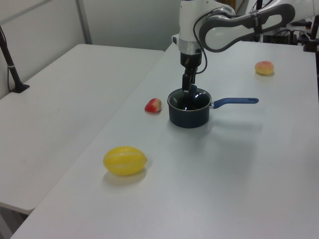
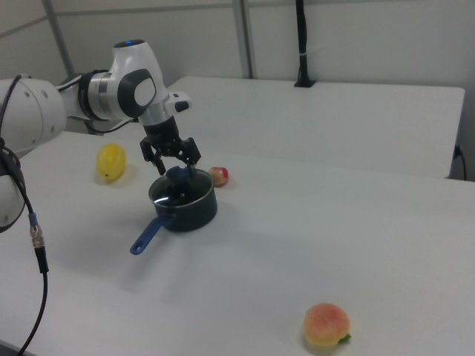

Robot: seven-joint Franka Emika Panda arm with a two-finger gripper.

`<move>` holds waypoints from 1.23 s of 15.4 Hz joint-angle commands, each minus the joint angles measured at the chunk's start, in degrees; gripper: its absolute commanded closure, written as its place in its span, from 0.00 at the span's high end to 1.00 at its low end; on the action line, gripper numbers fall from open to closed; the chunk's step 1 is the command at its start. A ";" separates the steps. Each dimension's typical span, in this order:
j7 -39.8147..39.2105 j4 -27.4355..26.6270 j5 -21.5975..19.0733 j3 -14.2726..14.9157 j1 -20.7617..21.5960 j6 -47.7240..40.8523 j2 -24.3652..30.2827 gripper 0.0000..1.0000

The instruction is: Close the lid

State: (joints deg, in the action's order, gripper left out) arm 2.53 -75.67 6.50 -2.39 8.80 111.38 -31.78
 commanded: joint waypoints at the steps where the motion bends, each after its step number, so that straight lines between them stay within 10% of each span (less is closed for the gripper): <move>1: -0.34 -1.06 -0.35 0.63 0.00 0.59 3.03 1.00; 19: 10.39 -17.74 -10.10 3.97 -1.50 -19.54 35.37 1.00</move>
State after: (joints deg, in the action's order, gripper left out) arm 12.07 -84.95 -2.29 0.74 6.30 90.81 -2.05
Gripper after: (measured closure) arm 0.000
